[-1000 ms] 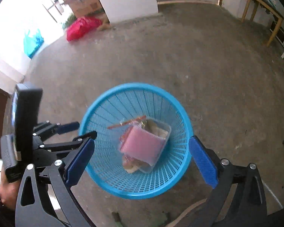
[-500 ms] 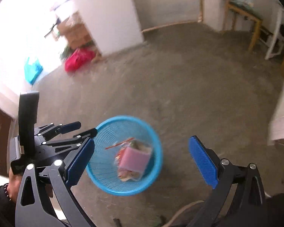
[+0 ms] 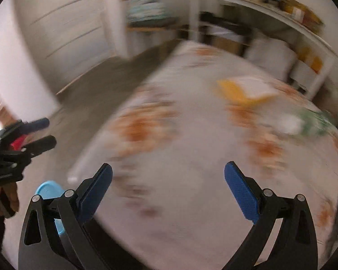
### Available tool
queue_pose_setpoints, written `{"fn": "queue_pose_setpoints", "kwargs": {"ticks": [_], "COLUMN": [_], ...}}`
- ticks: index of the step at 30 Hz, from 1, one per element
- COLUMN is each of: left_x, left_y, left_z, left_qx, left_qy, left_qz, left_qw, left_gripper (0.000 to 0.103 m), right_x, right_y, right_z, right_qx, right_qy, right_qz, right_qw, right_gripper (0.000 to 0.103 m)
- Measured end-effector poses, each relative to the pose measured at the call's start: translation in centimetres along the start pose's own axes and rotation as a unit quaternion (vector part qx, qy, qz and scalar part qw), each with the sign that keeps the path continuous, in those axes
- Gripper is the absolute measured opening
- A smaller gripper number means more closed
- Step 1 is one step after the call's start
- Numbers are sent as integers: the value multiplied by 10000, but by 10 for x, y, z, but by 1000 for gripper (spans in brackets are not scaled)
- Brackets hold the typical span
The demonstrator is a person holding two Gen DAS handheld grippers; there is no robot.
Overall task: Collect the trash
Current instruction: 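Move both open tools back to the table, then close the left tool on the white-and-yellow medicine box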
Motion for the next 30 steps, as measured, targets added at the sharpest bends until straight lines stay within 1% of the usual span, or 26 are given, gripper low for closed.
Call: {"fn": "queue_pose_setpoints", "kwargs": {"ticks": [2, 4, 5, 7, 8, 10, 11, 13, 15, 19, 21, 23, 25, 28, 30], "left_x": [23, 41, 47, 59, 62, 72, 72, 81, 86, 106, 113, 123, 129, 130, 128], "left_y": [45, 84, 99, 127, 135, 155, 154, 164, 165, 172, 174, 175, 175, 176, 175], "left_z": [28, 56, 68, 99, 108, 139, 147, 178, 200, 241, 252, 267, 280, 295, 306], "left_qx": [-259, -517, -577, -778, -808, -858, -863, -745, -668, -498, -447, -399, -375, -450, -432], "left_qy": [-76, -194, -260, -451, -495, -668, -709, -812, -859, -960, -987, -1025, -1094, -1271, -1392], "left_qz": [474, 881, 1008, 1257, 1333, 1469, 1500, 1637, 1686, 1830, 1919, 2000, 2008, 1970, 1939], "left_qw": [9985, 9946, 9929, 9880, 9865, 9831, 9823, 9803, 9797, 9772, 9754, 9736, 9728, 9711, 9701], "left_gripper": [66, 66, 66, 66, 66, 66, 66, 66, 66, 66, 66, 71, 72, 74, 76], "right_x": [-12, -20, -28, -38, -46, -52, -56, -60, -65, -80, -87, -92, -95, -98, -99], "right_y": [50, 91, 113, 145, 161, 181, 194, 210, 226, 244, 251, 254, 258, 263, 266], "right_z": [-6, -6, -5, -1, 0, 6, 8, 11, 12, 22, 30, 34, 37, 39, 41], "right_qx": [-266, -420, -482, -575, -653, -758, -758, -793, -857, -883, -871, -899, -878, -904, -897], "right_qy": [10, -13, -46, -82, -133, -186, -155, -111, -50, -137, -204, -262, -274, -272, -268], "right_qz": [367, 650, 845, 1088, 1179, 1311, 1452, 1659, 1831, 2062, 2156, 2210, 2291, 2381, 2461], "right_qw": [9990, 9970, 9952, 9924, 9908, 9883, 9864, 9829, 9793, 9744, 9724, 9708, 9691, 9666, 9647], "right_gripper": [97, 97, 97, 97, 97, 97, 97, 97, 97, 97, 97, 97, 97, 97, 97]}}
Point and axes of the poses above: each gripper's, at about its wrist camera, not at the fingertips, and z roughly the way its jaws point, y to its right, x to its top, the point moved 8 cm from there along z, roughly the way its jaws point, and after that the axes turned 12 degrees about -z, right-handed, at the moved point
